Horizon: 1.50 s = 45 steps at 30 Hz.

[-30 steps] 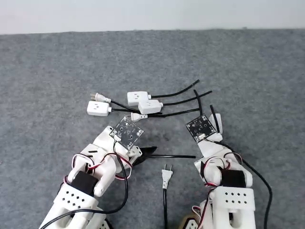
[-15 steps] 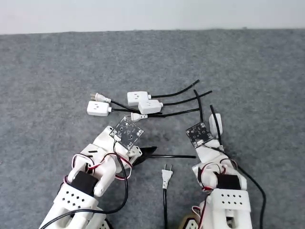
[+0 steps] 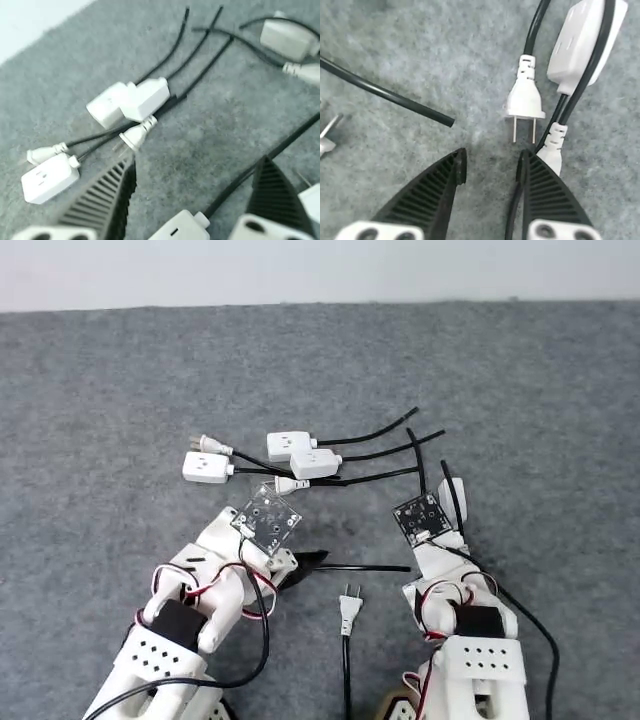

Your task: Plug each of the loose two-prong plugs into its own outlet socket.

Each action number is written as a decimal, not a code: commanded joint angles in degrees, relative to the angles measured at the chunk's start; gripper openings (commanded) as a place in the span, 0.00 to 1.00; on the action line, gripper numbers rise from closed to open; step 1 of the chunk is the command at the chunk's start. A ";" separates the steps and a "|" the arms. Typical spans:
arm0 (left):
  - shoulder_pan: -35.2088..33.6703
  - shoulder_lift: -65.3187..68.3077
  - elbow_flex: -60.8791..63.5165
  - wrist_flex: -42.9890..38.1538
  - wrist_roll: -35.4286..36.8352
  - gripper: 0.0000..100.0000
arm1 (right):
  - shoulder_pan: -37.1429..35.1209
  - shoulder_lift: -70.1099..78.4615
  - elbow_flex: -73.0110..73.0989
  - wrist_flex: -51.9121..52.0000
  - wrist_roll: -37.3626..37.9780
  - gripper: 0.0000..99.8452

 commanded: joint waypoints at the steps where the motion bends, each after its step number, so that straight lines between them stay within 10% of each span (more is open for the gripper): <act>1: 0.18 0.00 0.84 -4.84 -0.62 0.35 | -0.22 -0.66 -0.44 -1.01 -0.53 0.17; 27: 0.53 -1.23 -11.38 23.65 -6.95 0.35 | -0.04 -0.57 -0.44 -1.01 -0.53 0.17; 45: -10.99 -33.41 2.86 29.54 -7.21 0.35 | -0.04 -0.66 -0.44 -1.01 -0.53 0.17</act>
